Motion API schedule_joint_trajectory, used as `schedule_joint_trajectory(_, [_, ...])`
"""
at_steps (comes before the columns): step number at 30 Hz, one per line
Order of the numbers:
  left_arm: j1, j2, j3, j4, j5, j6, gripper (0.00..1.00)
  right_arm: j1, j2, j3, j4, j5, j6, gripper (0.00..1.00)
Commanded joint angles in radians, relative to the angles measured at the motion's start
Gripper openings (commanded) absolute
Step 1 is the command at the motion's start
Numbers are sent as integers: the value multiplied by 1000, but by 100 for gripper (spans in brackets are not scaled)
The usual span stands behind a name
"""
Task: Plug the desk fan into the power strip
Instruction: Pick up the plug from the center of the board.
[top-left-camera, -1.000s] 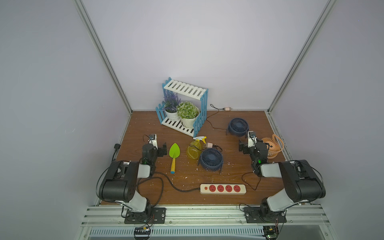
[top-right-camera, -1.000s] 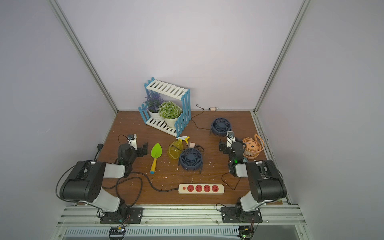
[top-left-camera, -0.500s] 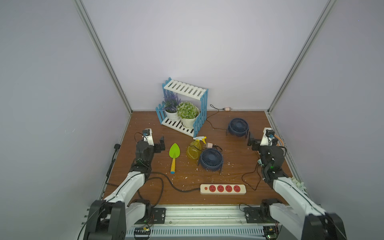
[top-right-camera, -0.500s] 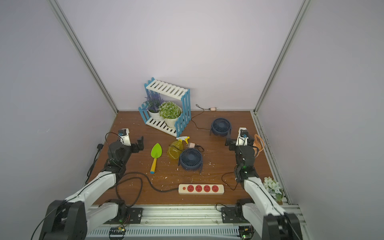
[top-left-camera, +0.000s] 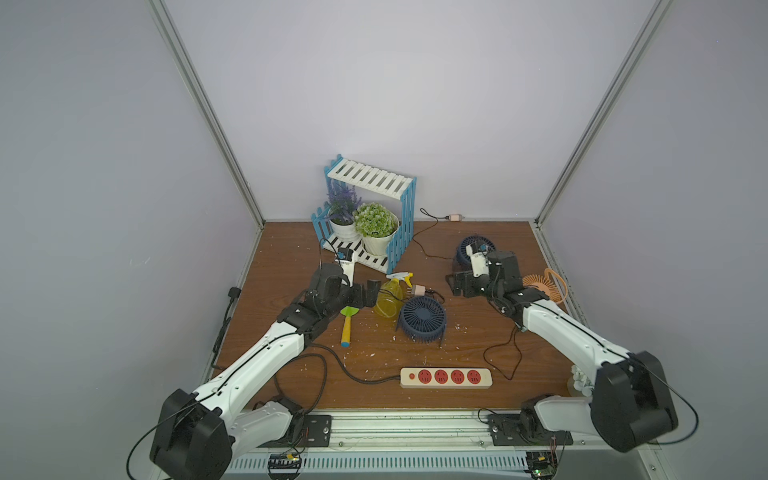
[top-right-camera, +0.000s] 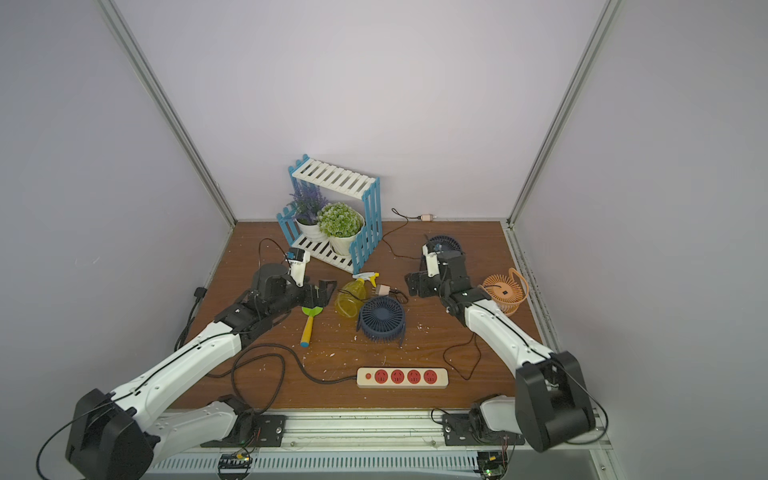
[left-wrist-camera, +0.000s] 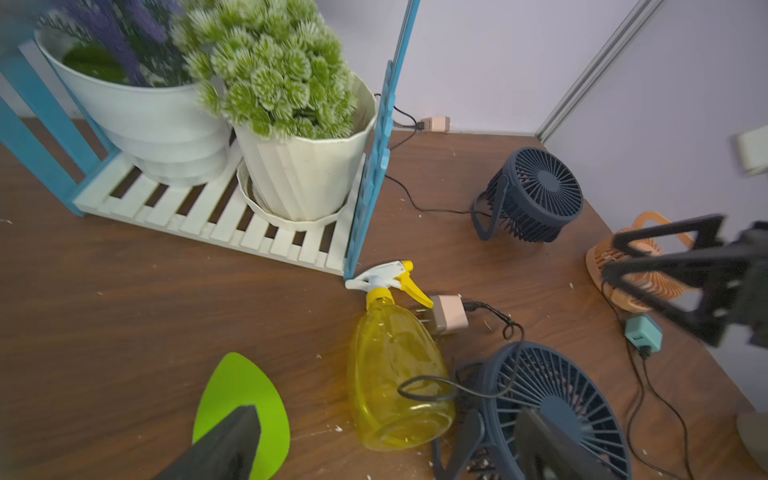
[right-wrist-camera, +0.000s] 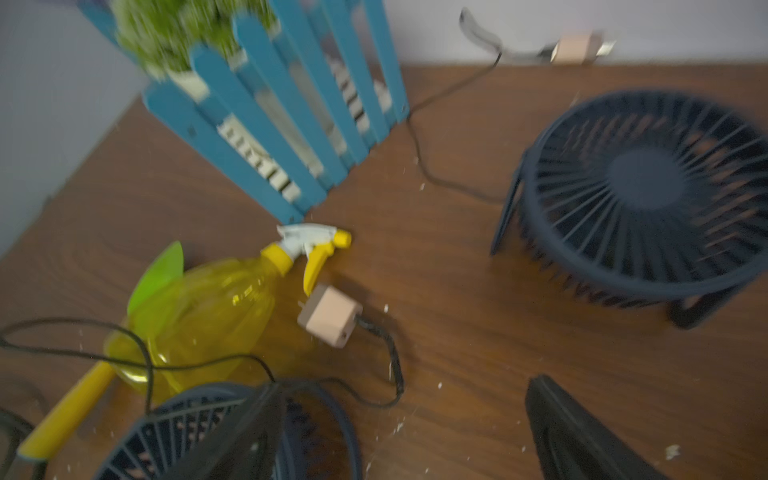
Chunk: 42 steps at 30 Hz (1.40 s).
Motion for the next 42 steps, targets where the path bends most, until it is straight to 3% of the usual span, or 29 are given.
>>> schedule_joint_trajectory(1, [-21,1,-2,-25,35,-83,99,8,55,27,-67,3,27,89])
schedule_joint_trajectory(10, [-26,6,-28,-16,47,-140,99,51,286,138,-95,13,-38,68])
schedule_joint_trajectory(17, [-31,-46,-52,-37,30,-171,99,77,383,159,-105,4,-35,55])
schedule_joint_trajectory(24, [-31,-113,-47,-129,12,-136,99,99,444,169,-78,16,-22,34])
schedule_joint_trajectory(30, [-31,-105,-17,-152,34,-112,99,100,445,185,-36,61,-10,0])
schedule_joint_trajectory(36, [-31,-70,24,-131,61,-76,99,100,337,208,-36,122,-79,0])
schedule_joint_trajectory(42, [-31,-31,33,-20,109,-58,99,104,158,194,-44,135,-246,0])
